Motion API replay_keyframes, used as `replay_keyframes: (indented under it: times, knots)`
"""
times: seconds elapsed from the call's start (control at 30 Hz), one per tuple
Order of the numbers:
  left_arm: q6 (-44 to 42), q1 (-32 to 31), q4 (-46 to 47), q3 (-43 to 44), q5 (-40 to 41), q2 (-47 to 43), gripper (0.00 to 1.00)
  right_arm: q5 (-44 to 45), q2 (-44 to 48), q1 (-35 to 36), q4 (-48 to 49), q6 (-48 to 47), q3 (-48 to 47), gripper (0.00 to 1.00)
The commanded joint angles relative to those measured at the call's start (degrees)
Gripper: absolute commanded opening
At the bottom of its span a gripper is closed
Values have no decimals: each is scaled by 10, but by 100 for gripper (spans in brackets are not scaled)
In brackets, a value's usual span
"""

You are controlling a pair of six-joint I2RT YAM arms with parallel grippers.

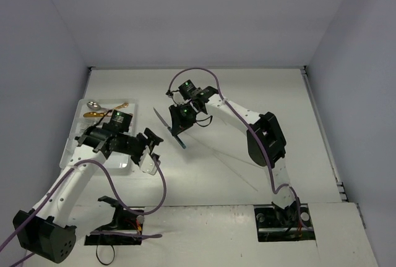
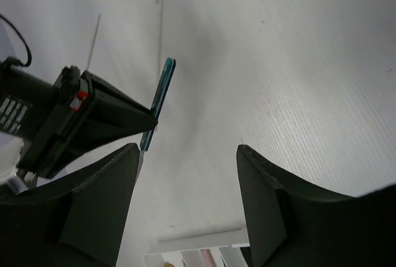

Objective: Sort the eating utensils into containers

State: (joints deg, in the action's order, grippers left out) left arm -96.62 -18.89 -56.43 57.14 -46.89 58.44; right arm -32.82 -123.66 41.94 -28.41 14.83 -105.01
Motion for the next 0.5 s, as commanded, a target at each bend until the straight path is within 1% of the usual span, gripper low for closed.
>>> replay_keyframes:
  times: [0.0,0.07,0.23,0.47]
  knots:
    - [-51,-57,-6,23,34,26,58,-36,15,-3,-1,26,6,0]
    - [-36,-86,4,27,56,39,58,-36,18,-1,-2,30,11,0]
    - [34,-124,54,27,101,67,58,-48,23,2,-4,36,16,0]
    - [103,-146,139,23,149,99,58,-70,25,2,-5,43,13,0]
